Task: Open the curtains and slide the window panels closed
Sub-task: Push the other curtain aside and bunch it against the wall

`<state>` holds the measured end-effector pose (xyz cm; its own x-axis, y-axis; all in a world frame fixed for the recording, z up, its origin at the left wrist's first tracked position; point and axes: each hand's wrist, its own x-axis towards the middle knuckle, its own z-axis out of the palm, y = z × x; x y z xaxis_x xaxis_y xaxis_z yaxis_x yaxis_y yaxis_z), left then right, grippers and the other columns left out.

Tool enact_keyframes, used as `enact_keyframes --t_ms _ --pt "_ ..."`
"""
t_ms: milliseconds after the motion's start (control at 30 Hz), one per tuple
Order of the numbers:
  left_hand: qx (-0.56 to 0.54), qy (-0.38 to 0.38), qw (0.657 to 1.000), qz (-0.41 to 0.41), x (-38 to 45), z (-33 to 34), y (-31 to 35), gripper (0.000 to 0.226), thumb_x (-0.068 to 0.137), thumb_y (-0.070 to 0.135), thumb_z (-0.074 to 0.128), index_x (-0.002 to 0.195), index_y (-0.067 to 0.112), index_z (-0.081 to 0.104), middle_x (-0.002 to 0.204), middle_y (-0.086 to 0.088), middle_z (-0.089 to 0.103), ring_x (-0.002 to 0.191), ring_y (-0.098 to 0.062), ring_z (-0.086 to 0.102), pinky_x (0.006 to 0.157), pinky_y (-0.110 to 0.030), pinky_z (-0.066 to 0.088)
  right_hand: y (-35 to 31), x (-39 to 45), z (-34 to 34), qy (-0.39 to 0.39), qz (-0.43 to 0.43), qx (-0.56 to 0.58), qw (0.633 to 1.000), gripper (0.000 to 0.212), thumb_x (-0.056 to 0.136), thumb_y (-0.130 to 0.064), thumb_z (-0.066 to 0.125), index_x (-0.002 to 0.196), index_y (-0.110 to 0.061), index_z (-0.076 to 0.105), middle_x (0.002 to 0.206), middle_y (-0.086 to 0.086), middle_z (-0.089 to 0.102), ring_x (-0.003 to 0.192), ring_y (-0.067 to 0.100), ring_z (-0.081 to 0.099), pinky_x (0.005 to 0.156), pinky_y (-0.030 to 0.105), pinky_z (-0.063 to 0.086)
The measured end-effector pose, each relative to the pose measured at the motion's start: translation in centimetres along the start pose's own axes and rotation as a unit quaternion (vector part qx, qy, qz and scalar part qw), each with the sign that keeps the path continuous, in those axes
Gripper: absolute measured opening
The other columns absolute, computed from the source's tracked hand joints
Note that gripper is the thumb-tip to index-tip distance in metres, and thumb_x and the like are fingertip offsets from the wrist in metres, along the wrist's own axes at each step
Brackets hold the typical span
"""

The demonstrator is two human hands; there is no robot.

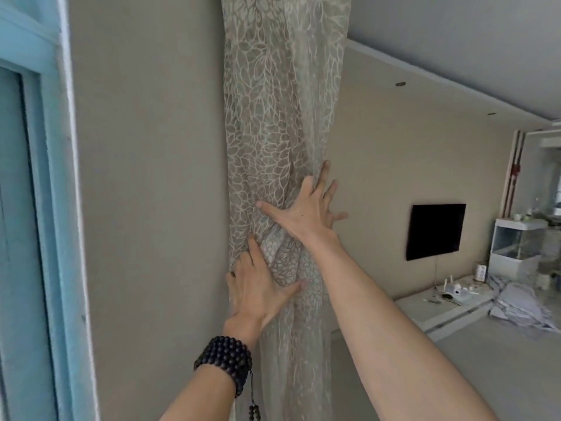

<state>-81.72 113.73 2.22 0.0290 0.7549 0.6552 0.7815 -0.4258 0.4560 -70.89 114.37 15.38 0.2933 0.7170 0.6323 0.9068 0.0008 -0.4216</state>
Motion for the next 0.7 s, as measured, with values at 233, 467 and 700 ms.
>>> enact_keyframes --t_ms 233,467,700 --pt "0.024 0.018 1.0 -0.001 5.5 5.0 -1.2 0.141 0.052 0.095 0.051 0.155 0.021 -0.012 0.147 -0.012 0.041 0.131 -0.027 0.041 0.104 -0.047 0.03 1.9 6.2 4.2 -0.003 -0.016 0.011 1.0 0.126 0.059 -0.098 0.056 0.154 -0.023 0.018 0.163 -0.001 -0.038 0.155 0.037 -0.02 0.104 0.088 0.009" --pt "-0.003 0.003 1.0 0.012 10.7 9.0 -0.8 0.142 0.056 0.088 0.063 0.155 0.022 -0.014 0.154 -0.013 0.034 0.138 -0.026 0.036 0.108 -0.048 0.028 3.8 11.4 6.4 -0.002 -0.017 0.037 0.999 0.119 0.062 -0.093 0.061 0.152 -0.025 0.022 0.164 -0.002 -0.037 0.155 0.036 -0.019 0.104 0.088 0.007" --pt "0.009 -0.005 1.0 0.006 12.6 10.4 -0.6 0.142 0.057 0.085 0.068 0.152 0.022 -0.016 0.148 -0.012 0.041 0.133 -0.023 0.041 0.104 -0.042 0.029 3.8 13.4 7.4 -0.01 -0.037 0.049 0.998 0.115 0.061 -0.091 0.064 0.148 -0.028 0.023 0.166 -0.003 -0.031 0.156 0.035 -0.014 0.105 0.086 0.009"
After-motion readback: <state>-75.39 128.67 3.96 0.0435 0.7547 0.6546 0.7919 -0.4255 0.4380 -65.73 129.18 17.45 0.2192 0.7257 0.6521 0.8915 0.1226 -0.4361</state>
